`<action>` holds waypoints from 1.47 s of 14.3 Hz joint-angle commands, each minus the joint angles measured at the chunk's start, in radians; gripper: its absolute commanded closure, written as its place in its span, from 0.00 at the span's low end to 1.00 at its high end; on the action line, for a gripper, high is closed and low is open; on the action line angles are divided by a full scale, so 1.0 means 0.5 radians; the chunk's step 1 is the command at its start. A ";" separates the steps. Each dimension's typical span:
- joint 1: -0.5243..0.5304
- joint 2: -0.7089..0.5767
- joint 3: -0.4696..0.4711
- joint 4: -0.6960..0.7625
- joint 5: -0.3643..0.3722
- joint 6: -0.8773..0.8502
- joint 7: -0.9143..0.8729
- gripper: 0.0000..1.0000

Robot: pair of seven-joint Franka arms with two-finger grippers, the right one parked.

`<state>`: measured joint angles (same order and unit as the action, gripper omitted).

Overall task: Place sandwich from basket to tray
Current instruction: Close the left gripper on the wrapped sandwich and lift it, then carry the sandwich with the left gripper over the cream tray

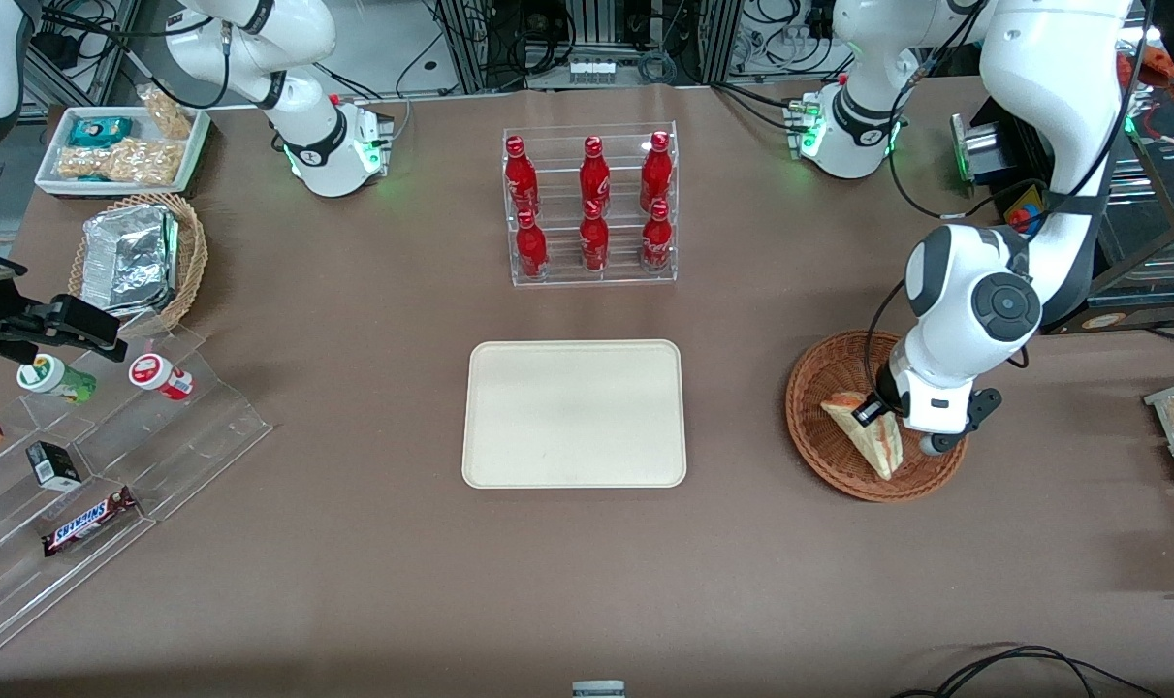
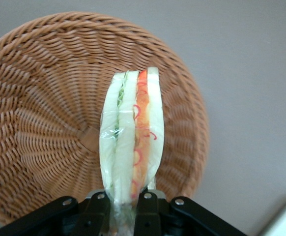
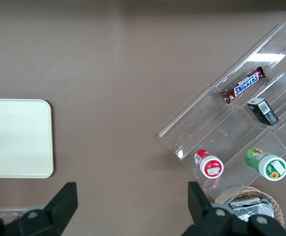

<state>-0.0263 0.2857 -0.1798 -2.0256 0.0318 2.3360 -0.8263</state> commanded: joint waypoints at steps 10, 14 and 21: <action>-1.076 0.734 -0.015 1.092 -0.018 -0.328 0.149 0.91; -1.239 1.210 -0.003 1.627 0.114 -0.435 -0.010 0.86; -1.245 1.156 0.004 1.680 0.191 -0.487 -0.151 0.00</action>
<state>-0.6385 0.8864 -0.1936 -1.2163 0.1116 2.1406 -0.8523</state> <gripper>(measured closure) 0.476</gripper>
